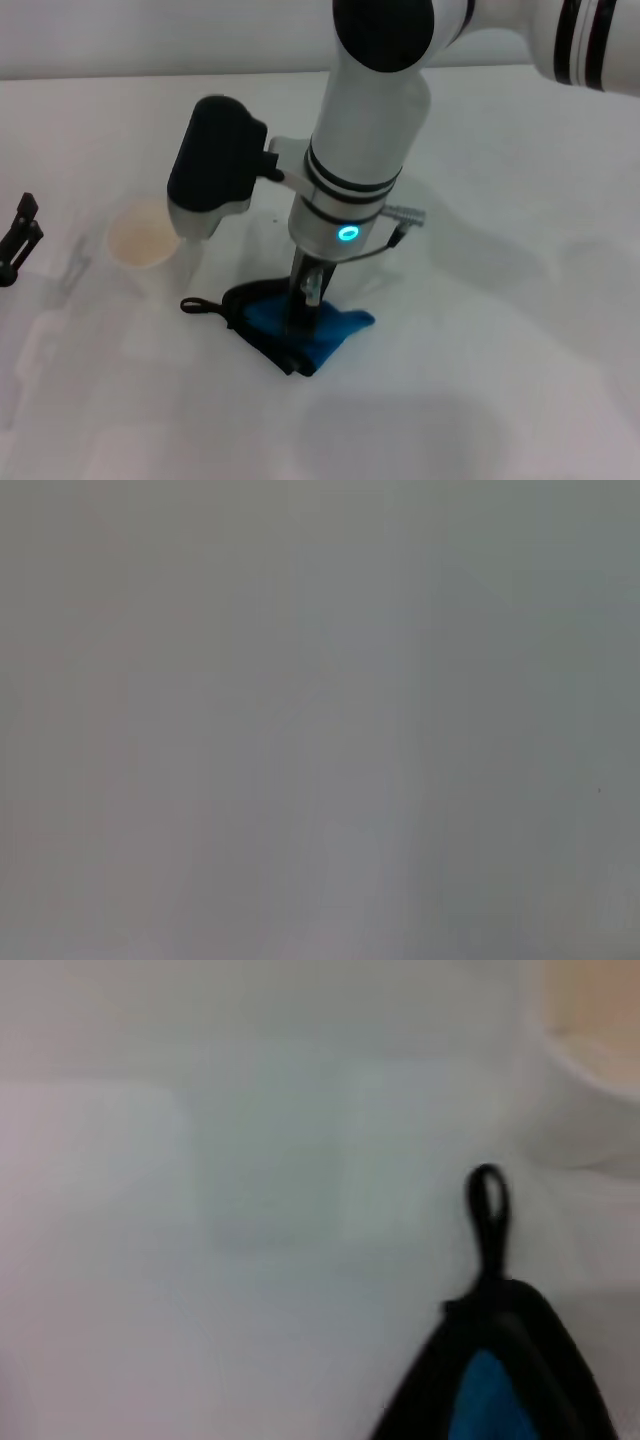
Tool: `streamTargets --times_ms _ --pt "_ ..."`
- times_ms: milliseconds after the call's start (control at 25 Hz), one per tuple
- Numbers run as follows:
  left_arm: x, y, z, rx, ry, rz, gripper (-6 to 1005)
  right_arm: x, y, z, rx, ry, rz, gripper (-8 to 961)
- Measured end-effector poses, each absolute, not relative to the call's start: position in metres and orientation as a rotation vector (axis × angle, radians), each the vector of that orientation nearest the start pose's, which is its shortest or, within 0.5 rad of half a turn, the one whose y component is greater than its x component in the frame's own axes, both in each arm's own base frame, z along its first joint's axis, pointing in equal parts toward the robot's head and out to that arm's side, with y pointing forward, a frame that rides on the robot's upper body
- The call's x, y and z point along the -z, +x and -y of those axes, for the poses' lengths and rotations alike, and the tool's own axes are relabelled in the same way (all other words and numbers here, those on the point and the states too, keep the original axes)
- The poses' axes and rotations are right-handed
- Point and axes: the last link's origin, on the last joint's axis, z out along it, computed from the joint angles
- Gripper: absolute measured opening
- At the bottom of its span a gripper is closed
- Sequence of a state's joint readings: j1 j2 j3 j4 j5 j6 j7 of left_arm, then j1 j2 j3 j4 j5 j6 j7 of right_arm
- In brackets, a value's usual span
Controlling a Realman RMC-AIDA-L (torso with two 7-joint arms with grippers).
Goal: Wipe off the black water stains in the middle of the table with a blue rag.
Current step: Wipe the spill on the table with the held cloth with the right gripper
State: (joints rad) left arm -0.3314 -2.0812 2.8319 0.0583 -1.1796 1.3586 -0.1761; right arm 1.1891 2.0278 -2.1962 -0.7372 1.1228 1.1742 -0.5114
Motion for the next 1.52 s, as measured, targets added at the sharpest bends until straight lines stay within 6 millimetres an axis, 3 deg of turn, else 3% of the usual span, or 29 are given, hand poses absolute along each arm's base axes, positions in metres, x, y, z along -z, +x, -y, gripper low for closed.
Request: streamTargets --times_ms 280,960,1200,1520 --pt "0.022 -0.349 -0.272 0.676 -1.733 0.458 887 0.126 0.116 -0.386 0.856 -2.709 -0.414 36" --pt "0.022 -0.349 -0.273 0.676 -1.728 0.461 888 0.106 0.14 -0.425 0.847 -2.484 -0.403 34" --pt "0.022 -0.35 -0.273 0.667 -1.73 0.468 887 0.101 0.148 -0.428 0.865 -2.458 -0.425 34" --pt "0.024 -0.35 -0.275 0.661 -1.738 0.472 888 0.117 0.136 -0.408 0.829 -2.6 -0.434 33"
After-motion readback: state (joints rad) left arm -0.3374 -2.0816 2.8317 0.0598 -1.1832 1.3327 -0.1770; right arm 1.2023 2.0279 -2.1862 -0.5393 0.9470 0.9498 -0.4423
